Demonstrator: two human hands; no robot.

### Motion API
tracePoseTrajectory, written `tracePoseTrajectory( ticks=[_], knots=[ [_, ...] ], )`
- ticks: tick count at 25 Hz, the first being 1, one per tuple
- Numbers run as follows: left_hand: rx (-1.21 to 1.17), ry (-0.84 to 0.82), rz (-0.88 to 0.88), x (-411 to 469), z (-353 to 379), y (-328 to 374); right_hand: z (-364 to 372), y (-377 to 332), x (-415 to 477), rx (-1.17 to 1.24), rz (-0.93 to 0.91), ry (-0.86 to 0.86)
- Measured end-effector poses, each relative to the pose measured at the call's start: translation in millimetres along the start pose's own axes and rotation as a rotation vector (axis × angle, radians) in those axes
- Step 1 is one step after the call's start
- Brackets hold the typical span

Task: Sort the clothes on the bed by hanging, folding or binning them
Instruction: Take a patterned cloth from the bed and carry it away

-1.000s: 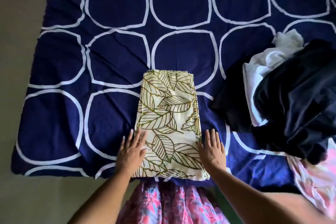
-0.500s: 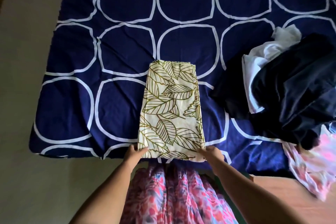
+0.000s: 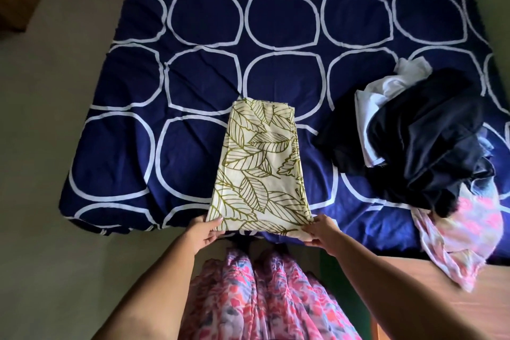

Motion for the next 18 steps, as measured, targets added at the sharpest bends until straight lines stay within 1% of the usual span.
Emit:
tracePoseTrajectory(
  ticks=[2, 3, 5, 8, 10, 13, 15, 18],
  knots=[
    [0.122, -0.015, -0.082, -13.8, 1.4, -8.5, -5.6, 6.2, -7.8, -0.143, 0.075, -0.062],
    [0.183, -0.025, -0.153, -20.6, 0.3, -14.2, -9.1, 12.5, -8.4, -0.249, 0.125, -0.109],
    [0.296, -0.061, -0.314, -34.9, -2.3, -25.3, -15.4, 30.0, -11.6, -0.399, 0.284, -0.222],
    [0.453, -0.135, -0.522, -55.1, -4.3, -35.8, -20.1, 54.2, -18.2, -0.471, 0.511, -0.415],
    [0.484, -0.149, -0.567, -63.6, -3.1, -35.6, -23.3, 57.3, -21.3, -0.446, 0.545, -0.447],
    [0.380, -0.122, -0.462, -68.1, 0.1, -19.5, -31.4, 36.5, -23.7, -0.280, 0.464, -0.351],
    [0.250, -0.125, -0.329, -63.7, 1.4, -0.4, -37.7, 8.2, -24.3, -0.181, 0.394, -0.275],
    [0.034, -0.122, -0.079, -47.0, 6.2, 33.0, -41.5, -40.0, -19.1, -0.136, 0.245, -0.220]
  ],
)
Point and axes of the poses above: each hand's wrist, its own x-axis towards the middle knuckle, its own z-axis out of the palm, y = z × x, the point moved 1 cm from there along x, towards the middle knuckle, and after that the axes turned 13 degrees about -y, right-handed, at the moved point
